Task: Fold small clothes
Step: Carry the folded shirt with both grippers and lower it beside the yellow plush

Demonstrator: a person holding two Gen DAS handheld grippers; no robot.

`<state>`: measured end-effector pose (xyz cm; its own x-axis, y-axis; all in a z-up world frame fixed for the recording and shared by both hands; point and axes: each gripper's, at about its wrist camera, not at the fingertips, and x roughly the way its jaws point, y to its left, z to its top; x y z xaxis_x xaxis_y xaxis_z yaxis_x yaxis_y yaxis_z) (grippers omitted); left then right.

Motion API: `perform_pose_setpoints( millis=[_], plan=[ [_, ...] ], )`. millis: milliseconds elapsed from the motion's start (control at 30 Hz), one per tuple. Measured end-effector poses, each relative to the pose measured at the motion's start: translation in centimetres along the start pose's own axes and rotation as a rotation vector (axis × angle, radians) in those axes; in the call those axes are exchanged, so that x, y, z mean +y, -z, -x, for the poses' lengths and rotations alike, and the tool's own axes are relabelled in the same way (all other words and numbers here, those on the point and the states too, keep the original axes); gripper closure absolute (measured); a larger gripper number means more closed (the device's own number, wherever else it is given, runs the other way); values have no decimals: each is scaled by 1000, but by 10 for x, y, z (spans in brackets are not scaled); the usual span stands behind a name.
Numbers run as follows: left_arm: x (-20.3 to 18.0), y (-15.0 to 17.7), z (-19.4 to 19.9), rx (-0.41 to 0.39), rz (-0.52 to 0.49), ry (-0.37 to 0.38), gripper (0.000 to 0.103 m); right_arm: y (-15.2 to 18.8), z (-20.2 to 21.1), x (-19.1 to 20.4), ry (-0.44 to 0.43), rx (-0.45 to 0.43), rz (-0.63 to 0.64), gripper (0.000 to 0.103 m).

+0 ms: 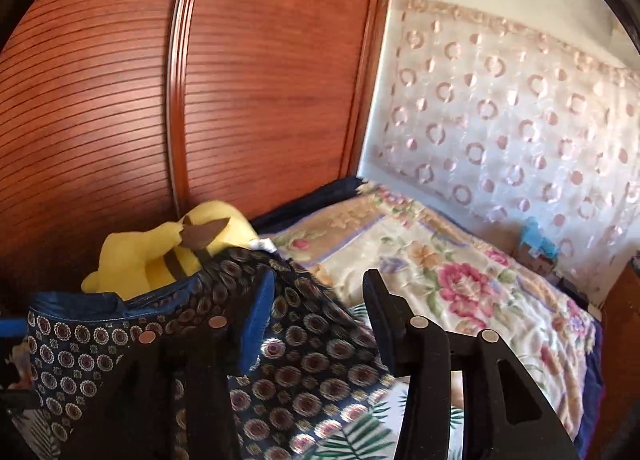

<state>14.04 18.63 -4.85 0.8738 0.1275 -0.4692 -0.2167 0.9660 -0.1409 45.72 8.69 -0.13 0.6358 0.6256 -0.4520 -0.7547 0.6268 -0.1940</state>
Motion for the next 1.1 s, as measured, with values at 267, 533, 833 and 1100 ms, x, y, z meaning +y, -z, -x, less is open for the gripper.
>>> perform_pose_setpoints(
  millis=[267,533,833,1100],
  plan=[
    [8,8,-37,86,-61,-143,26,35,-12,1,-123,95,-59,50],
    [40,25,-44,159,7,-192,26,64,-69,7,-143,194,-126,49],
    [28,15,-12,95,-17,-175,26,63,-43,6,-90,171,-150,48],
    [-1,13,20,43,-64,-108,22,80,51,36,-69,112,-173,48]
  ],
)
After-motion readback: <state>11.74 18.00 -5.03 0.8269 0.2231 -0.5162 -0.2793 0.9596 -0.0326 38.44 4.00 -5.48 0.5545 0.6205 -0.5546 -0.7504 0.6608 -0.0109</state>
